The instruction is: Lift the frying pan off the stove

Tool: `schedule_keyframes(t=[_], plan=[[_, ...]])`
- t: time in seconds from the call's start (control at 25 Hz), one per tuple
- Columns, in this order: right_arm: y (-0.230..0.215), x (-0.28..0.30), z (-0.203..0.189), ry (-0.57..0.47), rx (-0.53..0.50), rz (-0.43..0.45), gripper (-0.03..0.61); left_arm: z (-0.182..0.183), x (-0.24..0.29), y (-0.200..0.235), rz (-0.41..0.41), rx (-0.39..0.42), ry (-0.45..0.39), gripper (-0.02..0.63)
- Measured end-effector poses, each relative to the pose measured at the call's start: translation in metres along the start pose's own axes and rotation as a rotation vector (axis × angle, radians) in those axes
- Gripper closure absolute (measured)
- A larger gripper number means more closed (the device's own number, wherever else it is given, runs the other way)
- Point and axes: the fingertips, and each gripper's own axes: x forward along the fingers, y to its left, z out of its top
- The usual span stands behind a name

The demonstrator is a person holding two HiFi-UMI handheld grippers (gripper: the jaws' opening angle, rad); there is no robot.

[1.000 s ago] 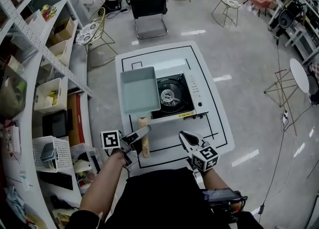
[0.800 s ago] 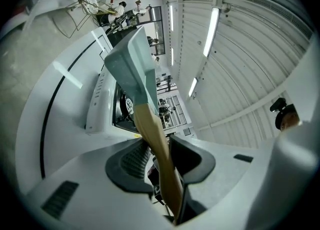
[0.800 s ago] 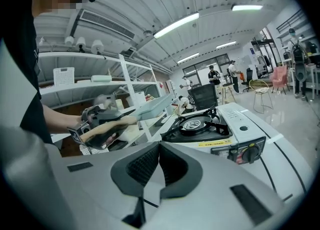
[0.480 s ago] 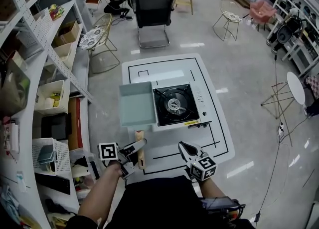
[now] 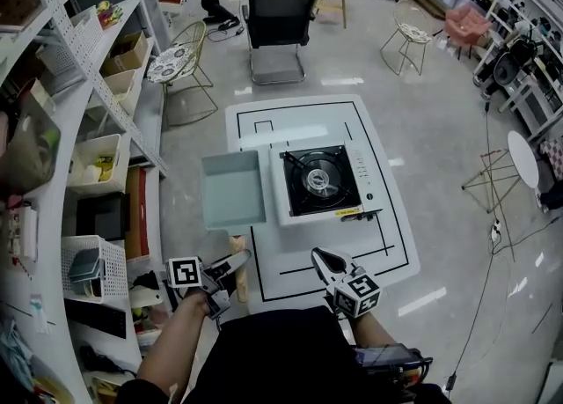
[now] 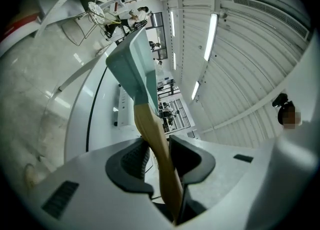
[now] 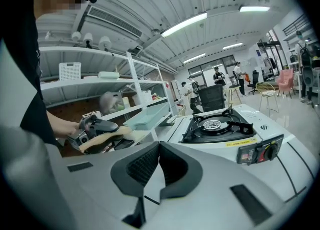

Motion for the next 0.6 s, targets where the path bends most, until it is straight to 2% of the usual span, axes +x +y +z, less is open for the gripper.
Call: schedule_keyframes(t=[0.24,0.4,0.52,0.6], plan=[[0.017,0.004,0.004,-0.013,-0.023,0.019,0.553,-0.004,-0.026,0.007,0.012,-0.016,-0.026,0.486],[0.031,0.004,0.000,-0.002,-0.042,0.028,0.554,-0.007,-0.046,0.017,0.061,0.035,-0.010,0.486],[0.035,0.005,-0.003,-0.006,-0.051,0.028,0.554,-0.012,-0.055,0.023,0.063,-0.028,-0.030,0.486],[0.038,0.013,0.002,-0.016,-0.058,0.041,0.554,-0.005,-0.061,0.021,0.067,-0.028,-0.051,0.486]])
